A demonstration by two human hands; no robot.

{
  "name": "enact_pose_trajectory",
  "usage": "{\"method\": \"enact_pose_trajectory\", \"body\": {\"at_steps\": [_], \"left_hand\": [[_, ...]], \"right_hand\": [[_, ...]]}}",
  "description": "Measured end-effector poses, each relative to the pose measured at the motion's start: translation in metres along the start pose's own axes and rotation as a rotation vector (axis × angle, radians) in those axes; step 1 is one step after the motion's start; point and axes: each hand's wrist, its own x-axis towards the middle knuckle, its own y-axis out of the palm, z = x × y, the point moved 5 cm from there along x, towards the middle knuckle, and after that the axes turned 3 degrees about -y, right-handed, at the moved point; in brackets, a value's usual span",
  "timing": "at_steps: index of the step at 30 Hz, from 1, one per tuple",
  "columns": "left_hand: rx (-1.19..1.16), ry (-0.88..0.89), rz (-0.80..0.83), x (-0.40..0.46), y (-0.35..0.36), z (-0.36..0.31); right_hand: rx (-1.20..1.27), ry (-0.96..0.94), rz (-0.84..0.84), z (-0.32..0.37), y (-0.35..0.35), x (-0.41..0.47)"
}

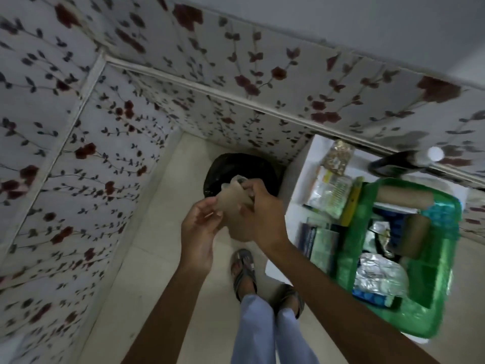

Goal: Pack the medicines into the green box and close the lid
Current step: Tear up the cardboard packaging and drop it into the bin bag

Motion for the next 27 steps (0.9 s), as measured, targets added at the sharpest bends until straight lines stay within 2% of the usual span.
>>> {"method": "enact_pose_trajectory", "body": {"at_steps": [4, 7, 10, 16, 18, 21, 25, 27], "left_hand": [[0.049, -0.132, -0.140, 0.044, -0.038, 0.027], [0.103, -0.188, -0.123, 0.085, -0.052, 0.049], [0.141, -0.221, -0.124, 0.127, -0.064, 0.071], [0.155, -0.233, -0.090, 0.172, -0.071, 0.088], [0.169, -0.243, -0.075, 0.170, -0.067, 0.086], [0.185, -0.236, -0.024, 0.158, -0.053, 0.072], [0.163, -0.219, 0.035, 0.124, -0.028, 0.045], [0.170, -0.200, 0.090, 0.097, -0.009, 0.034]], "right_hand": [[-0.239, 0.136, 0.055, -0.043, 0.055, 0.059], [-0.407, 0.214, 0.185, -0.087, 0.098, 0.107], [-0.437, 0.297, 0.270, -0.129, 0.136, 0.143], [-0.591, 0.201, 0.294, -0.163, 0.174, 0.165], [-0.509, 0.215, 0.315, -0.157, 0.172, 0.157], [-0.397, 0.248, 0.238, -0.137, 0.152, 0.137], [-0.111, 0.290, 0.186, -0.084, 0.098, 0.079], [0.017, 0.264, 0.088, -0.058, 0.056, 0.046]]}}
